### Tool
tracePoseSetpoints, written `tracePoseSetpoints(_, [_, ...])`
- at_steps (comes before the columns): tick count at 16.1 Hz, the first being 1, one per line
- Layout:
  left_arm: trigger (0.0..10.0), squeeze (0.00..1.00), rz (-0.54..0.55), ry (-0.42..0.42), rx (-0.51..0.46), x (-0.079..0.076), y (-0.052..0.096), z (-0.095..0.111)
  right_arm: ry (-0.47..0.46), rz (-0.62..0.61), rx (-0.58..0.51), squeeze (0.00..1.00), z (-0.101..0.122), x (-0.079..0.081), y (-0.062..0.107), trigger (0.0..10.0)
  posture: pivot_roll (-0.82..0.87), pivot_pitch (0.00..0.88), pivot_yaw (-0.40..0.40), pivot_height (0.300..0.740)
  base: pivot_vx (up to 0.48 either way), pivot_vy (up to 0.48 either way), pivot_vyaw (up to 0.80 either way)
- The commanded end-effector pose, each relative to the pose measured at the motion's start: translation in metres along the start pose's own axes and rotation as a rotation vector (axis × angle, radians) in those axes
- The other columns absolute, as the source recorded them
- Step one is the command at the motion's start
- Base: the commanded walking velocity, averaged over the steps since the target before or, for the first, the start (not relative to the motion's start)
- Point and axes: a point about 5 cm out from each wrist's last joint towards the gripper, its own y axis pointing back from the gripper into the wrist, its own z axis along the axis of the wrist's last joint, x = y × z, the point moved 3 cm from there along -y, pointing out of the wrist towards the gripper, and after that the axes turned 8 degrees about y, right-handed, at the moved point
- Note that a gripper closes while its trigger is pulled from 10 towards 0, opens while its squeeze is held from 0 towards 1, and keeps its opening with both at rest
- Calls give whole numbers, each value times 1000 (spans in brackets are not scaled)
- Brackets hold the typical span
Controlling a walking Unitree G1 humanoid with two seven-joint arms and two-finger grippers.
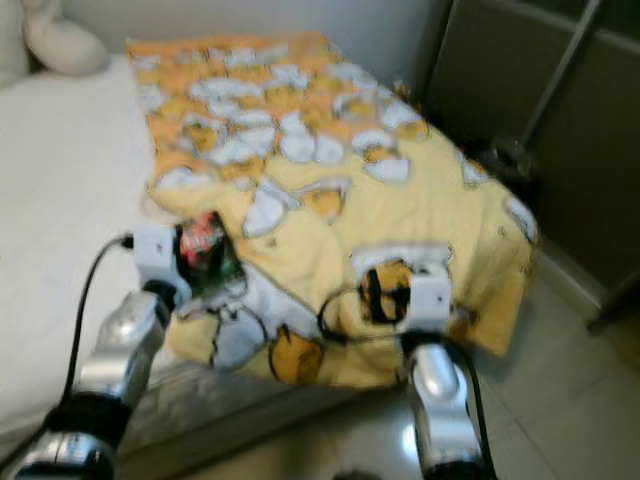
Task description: Clean up the room
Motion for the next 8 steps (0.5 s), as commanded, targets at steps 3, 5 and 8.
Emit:
tracePoseSetpoints(3, [10000,0,-20,-50,22,-6,-3,-4,13,1,-3,608,1,-4,-3,10000,18,0,-24,716,0,475,0])
tracePoseSetpoints(5, [10000,0,-52,-108,81,-14,-7,-12,11,13,-6,608,2,0,-3,10000,16,0,-27,716,240,0,0])
tracePoseSetpoints(8, [10000,0,-25,-103,114,-15,-13,-15,10,23,-3,608,0,3,2,10000,6,0,-29,716,0,0,0])
